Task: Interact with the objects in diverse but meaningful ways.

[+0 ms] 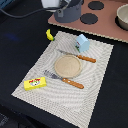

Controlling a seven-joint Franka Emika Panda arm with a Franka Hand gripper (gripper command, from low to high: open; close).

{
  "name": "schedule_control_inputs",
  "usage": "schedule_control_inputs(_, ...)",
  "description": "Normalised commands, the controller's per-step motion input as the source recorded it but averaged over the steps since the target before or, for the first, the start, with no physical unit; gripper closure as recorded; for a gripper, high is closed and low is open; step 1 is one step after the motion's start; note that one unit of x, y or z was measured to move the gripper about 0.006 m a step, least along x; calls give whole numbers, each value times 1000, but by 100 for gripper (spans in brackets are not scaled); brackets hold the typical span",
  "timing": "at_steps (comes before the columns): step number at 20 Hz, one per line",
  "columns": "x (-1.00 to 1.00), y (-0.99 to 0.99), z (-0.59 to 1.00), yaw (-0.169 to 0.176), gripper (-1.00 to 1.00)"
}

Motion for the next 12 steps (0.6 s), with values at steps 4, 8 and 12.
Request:
schedule_control_inputs(4, 717, 790, 201, 0, 100)
schedule_control_inputs(8, 723, 771, 191, 0, 100)
schedule_control_inputs(12, 635, 702, 136, 0, 100)
